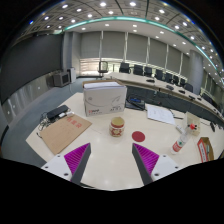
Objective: Pour water
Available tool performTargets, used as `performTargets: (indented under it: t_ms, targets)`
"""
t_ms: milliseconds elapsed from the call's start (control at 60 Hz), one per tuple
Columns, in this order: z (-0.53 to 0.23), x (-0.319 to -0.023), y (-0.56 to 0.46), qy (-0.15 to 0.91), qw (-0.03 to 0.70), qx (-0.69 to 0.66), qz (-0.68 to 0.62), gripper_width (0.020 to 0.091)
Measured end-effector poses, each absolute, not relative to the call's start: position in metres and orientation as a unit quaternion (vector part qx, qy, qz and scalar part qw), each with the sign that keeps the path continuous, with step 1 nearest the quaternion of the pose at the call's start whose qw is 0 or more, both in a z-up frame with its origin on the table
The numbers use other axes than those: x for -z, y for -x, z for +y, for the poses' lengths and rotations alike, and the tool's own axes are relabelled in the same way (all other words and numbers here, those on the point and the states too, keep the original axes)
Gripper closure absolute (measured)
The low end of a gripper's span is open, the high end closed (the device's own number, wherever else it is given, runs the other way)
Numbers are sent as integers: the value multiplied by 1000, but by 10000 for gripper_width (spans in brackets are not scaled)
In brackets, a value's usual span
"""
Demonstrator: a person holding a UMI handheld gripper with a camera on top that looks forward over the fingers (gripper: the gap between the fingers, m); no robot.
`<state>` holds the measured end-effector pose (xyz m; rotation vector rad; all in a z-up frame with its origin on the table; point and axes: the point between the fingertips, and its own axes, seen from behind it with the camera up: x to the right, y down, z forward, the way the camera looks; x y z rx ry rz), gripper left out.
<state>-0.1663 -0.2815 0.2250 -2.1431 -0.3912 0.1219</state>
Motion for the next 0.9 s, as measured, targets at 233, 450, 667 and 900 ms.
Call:
performTargets:
  t_ms: [233,450,667,900]
  targets:
    - [-256,-198,70,880,457,-45,-122,246]
    - [-211,-160,-73,877,475,-15,-74,240]
    - [-132,-113,-178,861,505,-2,-52,253]
    - [-47,-72,-206,847,529,-18,-45,303]
